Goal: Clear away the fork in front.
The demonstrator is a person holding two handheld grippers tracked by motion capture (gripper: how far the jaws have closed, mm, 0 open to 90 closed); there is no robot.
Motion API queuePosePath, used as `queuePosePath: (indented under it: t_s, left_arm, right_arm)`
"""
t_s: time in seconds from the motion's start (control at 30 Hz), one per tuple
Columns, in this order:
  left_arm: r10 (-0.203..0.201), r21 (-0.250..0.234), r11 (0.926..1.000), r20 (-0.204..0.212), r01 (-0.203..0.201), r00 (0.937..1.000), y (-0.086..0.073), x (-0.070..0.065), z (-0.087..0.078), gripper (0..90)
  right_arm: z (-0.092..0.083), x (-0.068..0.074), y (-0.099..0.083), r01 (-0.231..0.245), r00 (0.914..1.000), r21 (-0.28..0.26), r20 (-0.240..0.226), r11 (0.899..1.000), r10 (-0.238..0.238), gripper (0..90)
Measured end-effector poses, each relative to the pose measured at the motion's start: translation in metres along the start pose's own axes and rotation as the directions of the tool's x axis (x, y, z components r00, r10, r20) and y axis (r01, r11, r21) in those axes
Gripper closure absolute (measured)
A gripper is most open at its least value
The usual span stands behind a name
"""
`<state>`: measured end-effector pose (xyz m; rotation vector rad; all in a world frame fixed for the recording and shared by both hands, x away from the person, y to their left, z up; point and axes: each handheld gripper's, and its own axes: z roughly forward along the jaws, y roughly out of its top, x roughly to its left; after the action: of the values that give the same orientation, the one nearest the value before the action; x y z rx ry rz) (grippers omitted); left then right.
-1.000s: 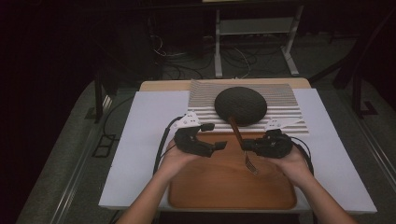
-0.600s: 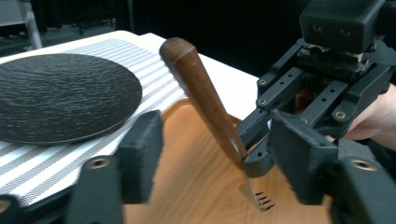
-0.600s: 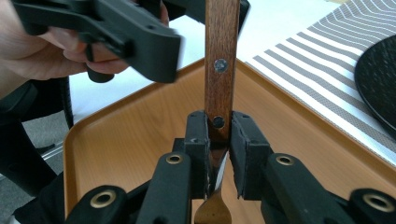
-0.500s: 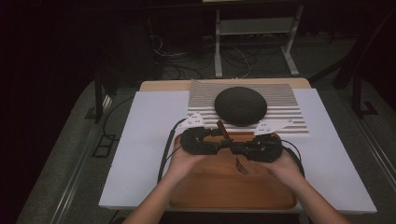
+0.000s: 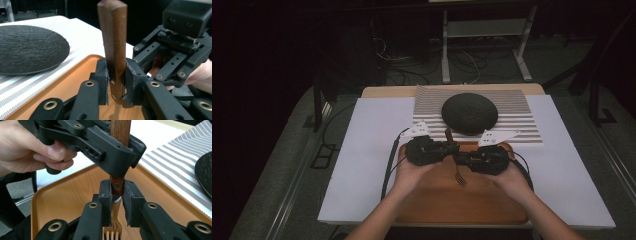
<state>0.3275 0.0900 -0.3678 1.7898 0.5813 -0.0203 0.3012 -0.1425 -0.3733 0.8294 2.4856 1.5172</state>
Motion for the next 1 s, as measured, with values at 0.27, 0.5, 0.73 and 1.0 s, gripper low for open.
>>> queuePosePath:
  t_s: [0.27, 0.5, 0.73, 1.0]
  left_arm:
    - [0.039, -0.02, 0.9991, 0.019, -0.039, 0.9991, 0.006, -0.003, -0.008, 76.7]
    - [0.051, -0.008, 0.9987, 0.031, -0.051, 0.9982, 0.009, 0.006, -0.02, 77.7]
    - [0.029, -0.01, 0.9995, 0.015, -0.029, 0.9995, 0.009, 0.016, -0.036, 80.9]
    - [0.03, 0.01, 0.9995, 0.027, -0.03, 0.9992, 0.006, 0.024, -0.059, 80.6]
  right_arm:
    - [-0.003, 0.002, 0.003, 0.01, 0.9998, -0.03, -0.019, 0.999, -0.011, 63.9]
    - [-0.013, -0.015, -0.009, -0.047, 0.9986, -0.055, -0.027, 0.997, 0.045, 32.3]
    - [-0.029, -0.031, -0.033, -0.051, 0.9943, -0.065, 0.09, 0.997, 0.057, 15.5]
    - [-0.056, -0.041, -0.068, -0.04, 0.9816, -0.048, 0.185, 0.998, 0.048, 13.1]
